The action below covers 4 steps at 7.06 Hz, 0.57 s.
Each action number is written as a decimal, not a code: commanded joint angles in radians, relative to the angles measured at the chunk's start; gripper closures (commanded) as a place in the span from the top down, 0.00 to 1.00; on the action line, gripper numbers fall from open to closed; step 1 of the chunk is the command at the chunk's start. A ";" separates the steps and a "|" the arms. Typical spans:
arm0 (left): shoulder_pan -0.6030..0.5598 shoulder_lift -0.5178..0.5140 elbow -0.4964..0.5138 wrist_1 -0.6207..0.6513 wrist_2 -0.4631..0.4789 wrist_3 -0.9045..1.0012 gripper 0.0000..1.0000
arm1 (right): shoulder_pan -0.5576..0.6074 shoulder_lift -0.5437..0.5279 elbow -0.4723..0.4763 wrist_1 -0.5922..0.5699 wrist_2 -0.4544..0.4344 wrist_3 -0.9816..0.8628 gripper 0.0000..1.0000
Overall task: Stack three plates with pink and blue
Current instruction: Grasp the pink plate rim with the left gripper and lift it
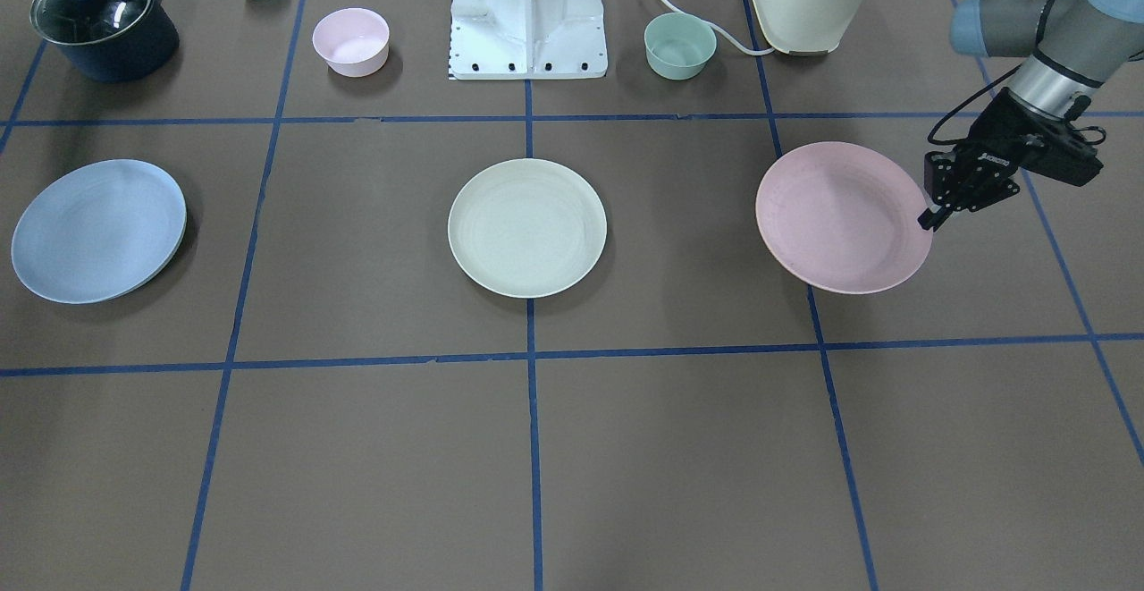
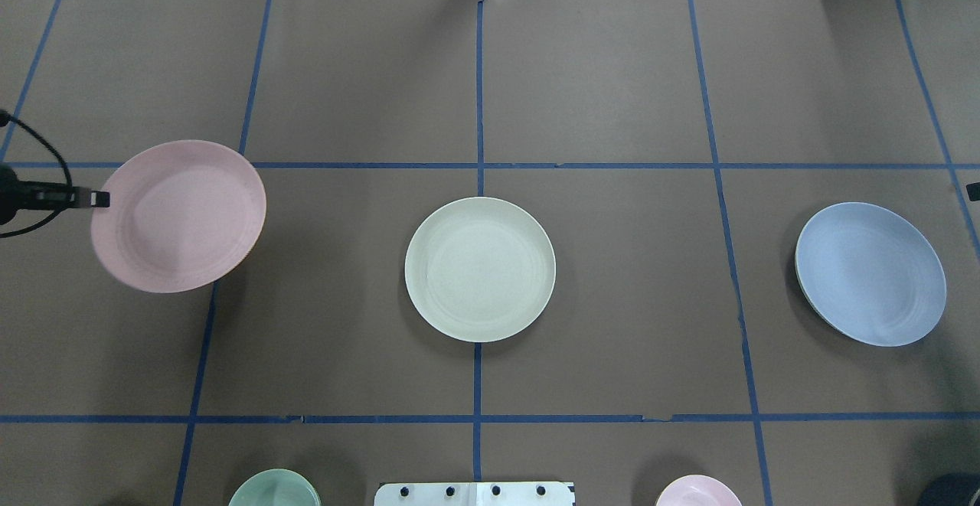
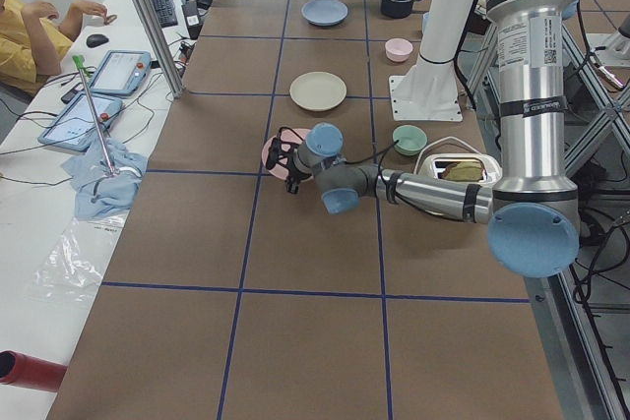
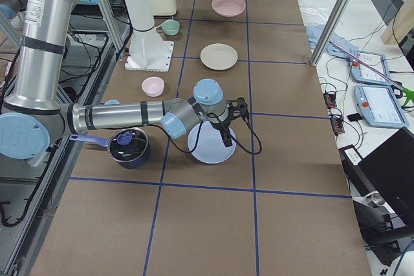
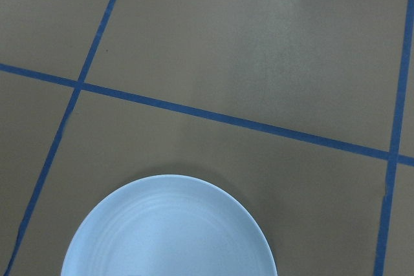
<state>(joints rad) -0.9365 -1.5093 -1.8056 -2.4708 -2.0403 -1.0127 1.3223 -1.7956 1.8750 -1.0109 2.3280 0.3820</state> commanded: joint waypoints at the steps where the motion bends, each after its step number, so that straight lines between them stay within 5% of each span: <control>1: 0.152 -0.214 -0.066 0.247 0.136 -0.215 0.00 | 0.000 -0.001 0.000 0.000 0.001 0.002 1.00; 4: 0.387 -0.419 -0.048 0.397 0.296 -0.429 0.00 | 0.000 -0.001 0.000 0.001 0.001 0.002 1.00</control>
<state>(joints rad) -0.6429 -1.8601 -1.8603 -2.1206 -1.8073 -1.3671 1.3223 -1.7962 1.8745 -1.0106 2.3286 0.3824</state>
